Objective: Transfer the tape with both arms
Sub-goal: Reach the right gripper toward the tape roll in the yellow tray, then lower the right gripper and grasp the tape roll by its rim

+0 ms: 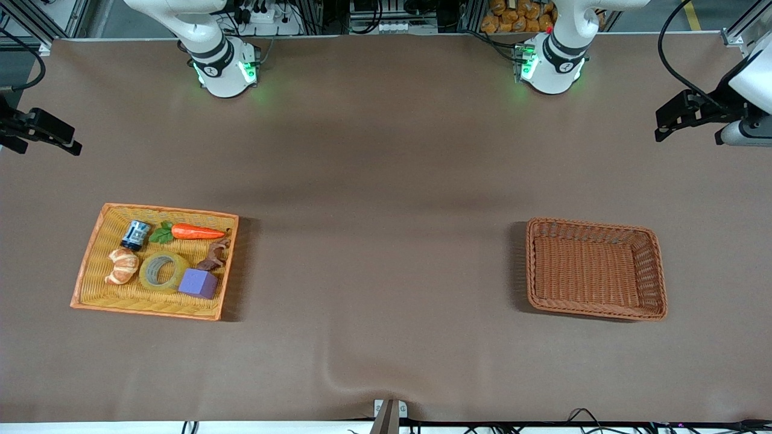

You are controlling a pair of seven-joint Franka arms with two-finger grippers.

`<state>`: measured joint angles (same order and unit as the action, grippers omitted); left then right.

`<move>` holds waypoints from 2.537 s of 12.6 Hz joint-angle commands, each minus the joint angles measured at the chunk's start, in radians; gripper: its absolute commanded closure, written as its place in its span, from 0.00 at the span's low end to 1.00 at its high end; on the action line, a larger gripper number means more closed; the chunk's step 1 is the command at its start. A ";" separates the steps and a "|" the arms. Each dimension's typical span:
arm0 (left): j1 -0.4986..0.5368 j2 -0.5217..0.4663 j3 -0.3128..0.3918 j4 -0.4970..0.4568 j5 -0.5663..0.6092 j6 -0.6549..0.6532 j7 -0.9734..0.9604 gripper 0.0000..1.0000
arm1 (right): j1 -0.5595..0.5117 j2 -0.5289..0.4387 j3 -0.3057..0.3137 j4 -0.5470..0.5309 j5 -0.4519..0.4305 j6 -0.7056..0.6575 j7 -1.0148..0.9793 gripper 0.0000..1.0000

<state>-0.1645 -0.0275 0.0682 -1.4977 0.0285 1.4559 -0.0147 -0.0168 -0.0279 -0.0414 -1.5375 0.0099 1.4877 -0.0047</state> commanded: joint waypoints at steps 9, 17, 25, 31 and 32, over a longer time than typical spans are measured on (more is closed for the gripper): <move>0.013 0.001 0.024 0.020 0.011 -0.025 0.010 0.00 | -0.002 0.023 0.005 0.016 -0.005 -0.012 -0.009 0.00; 0.014 0.026 0.021 0.004 0.020 -0.025 0.036 0.00 | -0.006 0.136 0.005 0.016 -0.005 0.046 -0.009 0.00; 0.010 0.032 0.021 0.000 0.022 -0.025 0.039 0.00 | -0.054 0.454 0.003 0.023 -0.016 0.304 -0.011 0.00; -0.001 0.058 0.019 0.001 0.022 -0.022 0.039 0.00 | -0.103 0.680 0.003 0.019 -0.008 0.535 -0.112 0.00; 0.003 0.058 0.018 -0.004 0.021 -0.022 0.036 0.00 | -0.103 0.700 0.003 0.016 -0.010 0.564 -0.124 0.00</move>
<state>-0.1609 0.0278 0.0878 -1.5059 0.0286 1.4448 0.0112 -0.1073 0.6378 -0.0503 -1.5432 0.0069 2.0325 -0.1031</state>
